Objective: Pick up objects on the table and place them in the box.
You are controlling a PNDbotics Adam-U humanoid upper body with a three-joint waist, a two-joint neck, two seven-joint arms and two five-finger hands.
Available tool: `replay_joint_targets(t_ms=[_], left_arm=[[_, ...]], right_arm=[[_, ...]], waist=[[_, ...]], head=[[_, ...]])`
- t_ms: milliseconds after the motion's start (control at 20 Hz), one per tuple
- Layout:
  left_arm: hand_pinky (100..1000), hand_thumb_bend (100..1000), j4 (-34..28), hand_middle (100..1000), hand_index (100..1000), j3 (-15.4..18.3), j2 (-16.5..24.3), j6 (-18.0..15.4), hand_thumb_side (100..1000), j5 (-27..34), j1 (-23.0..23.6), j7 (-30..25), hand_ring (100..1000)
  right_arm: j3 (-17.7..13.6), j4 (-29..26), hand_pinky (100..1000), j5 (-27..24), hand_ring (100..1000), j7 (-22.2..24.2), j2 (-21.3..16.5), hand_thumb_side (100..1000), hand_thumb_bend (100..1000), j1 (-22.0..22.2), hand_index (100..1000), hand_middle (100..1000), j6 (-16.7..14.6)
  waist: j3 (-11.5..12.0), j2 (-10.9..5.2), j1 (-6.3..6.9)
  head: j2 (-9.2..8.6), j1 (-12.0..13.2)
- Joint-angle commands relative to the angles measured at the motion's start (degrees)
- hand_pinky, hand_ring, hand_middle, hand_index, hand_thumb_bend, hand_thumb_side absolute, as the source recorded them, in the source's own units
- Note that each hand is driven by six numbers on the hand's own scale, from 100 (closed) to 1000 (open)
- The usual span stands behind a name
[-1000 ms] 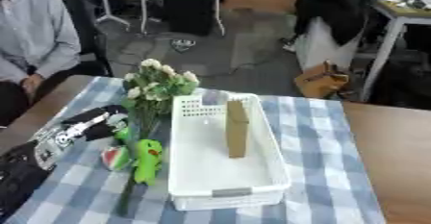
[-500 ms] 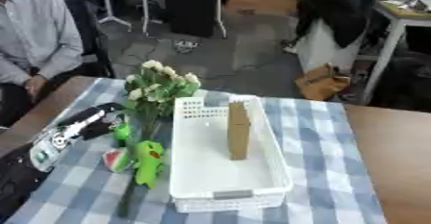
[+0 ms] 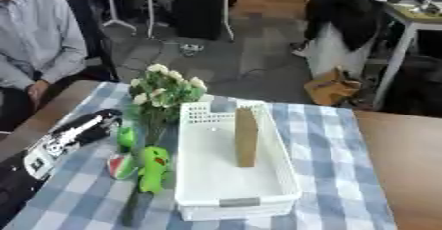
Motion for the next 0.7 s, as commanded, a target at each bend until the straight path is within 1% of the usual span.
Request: replay_joint_targets(t_ms=[50,350,550,700], left_arm=[[959,188,0.21,990,1000,0.56,1.25,-1.16,1000,0.77,-0.70,-0.46,1000],[951,198,1.91,981,1000,0.75,-0.14,-3.42,1000,4.05,-0.39,-0.75,1000],[952,203,2.69,982,1000,0.50,-0.69,-4.74,1000,4.14,-0.38,-1.99,1000],[953,212,3.13,983,1000,0.43,-0.96,-4.90,1000,3.30,-0.59,-2.44,1000]], right_arm=[[-0.54,-0.86,801,-0.40,844,-0.14,-1.41,727,100,-0.55,776,776,0.09],[-0.51,-0.86,801,-0.43,844,-0.12,-1.33,725,100,-0.48,776,776,0.11],[-0.42,-0.86,801,-0.50,844,-0.02,-1.25,724,100,-0.42,776,775,0.14],[-0.38,-0.86,801,-0.56,844,0.10,-1.22,724,100,-0.40,775,774,0.15]], waist=[[0.10,-0.23,0.51],[0.10,-0.19,0.43],[0.08,-0.17,0.39],[0.05,-0.17,0.39]], head=[[-0.57,0.07],[-0.75,0.15],[-0.77,0.33],[-0.79,0.36]])
